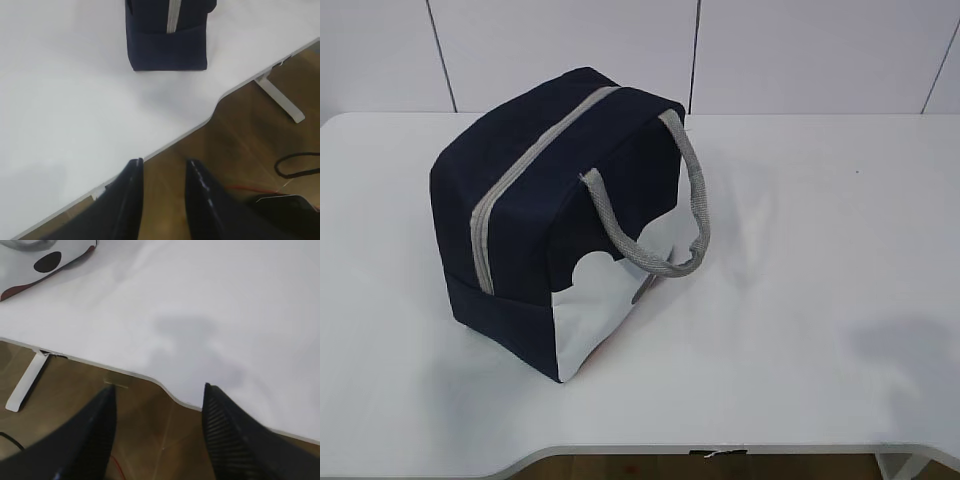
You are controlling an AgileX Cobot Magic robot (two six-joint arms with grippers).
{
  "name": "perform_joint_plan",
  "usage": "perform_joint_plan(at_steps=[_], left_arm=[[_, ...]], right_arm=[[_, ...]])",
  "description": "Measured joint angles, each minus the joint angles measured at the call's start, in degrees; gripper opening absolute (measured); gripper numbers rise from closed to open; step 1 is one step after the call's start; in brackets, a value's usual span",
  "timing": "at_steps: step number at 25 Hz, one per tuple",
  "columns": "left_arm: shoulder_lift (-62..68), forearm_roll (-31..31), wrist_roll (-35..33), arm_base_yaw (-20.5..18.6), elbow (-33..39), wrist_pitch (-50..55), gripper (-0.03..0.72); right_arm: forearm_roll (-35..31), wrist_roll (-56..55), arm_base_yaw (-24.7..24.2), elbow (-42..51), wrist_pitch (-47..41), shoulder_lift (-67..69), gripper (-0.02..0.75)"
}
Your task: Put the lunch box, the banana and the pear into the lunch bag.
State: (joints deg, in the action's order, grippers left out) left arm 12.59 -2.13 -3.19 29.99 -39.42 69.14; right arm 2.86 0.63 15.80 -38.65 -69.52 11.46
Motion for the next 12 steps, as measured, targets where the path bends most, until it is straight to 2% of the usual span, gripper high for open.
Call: perform_joint_plan(at_steps=[7,12], left_arm=[[-8.4,-1.7,1.0,0.0,5.2,-0.9,0.219],[-10.8,-1.3,1.5,0.0,9.3,-4.1,0.219]], right_arm=[[-1.2,0.0,0.0,7.6,0.4,-11.2,0.442],[-1.2,0.0,0.0,10.1,1.9,-12.4,0.441]])
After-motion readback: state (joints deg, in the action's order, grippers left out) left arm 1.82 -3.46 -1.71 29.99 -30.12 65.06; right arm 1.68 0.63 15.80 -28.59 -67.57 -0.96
